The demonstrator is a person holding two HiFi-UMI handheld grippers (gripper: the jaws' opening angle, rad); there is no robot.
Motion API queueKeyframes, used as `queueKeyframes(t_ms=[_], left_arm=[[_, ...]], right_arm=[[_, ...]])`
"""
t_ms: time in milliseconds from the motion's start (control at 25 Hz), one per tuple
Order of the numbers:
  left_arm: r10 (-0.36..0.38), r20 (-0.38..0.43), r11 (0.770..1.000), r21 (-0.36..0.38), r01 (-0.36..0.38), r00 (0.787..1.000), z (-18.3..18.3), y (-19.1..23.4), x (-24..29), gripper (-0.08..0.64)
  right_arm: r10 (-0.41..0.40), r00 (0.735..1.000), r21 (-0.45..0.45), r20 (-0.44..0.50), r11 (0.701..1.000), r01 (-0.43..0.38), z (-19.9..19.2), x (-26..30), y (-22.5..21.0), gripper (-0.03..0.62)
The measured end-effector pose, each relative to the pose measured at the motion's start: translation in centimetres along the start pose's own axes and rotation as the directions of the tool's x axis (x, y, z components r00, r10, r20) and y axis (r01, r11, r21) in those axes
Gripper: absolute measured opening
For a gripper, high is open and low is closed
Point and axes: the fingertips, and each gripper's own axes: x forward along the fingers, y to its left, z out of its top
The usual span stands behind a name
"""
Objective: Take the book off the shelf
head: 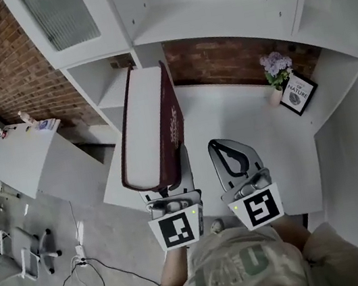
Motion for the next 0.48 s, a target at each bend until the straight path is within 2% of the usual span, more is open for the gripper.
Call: queueKeyframes(t_ms=[200,320,400,480], left_arm=[[0.04,-0.053,0.996,-0.072,-0.044,0.998,-3.0,0.1,-2.0,0.245],[0.054,-0.095,0.996,-0.062,-0.06,0.994,-4.3,0.9,-2.9,0.245],[0.045,-0.089,0.997,-0.061,-0.051,0.995,-4.1,0.9,-2.7,0.245],[0.03,-0.048,0.996,-0.084,-0.034,0.998,-3.4,0.7,-2.3,0.245]], right_arm=[[0.009,1.0,0.058,0.025,0.998,-0.01,-1.7,-0.2,1.1,0.012],[0.001,1.0,0.093,-0.007,0.996,0.0,-2.5,-0.8,1.3,0.012],[-0.012,0.999,0.098,-0.037,0.995,0.016,-3.0,-1.1,0.8,0.012],[-0.034,0.998,0.086,-0.059,0.996,0.039,-3.6,-1.1,0.0,0.012]])
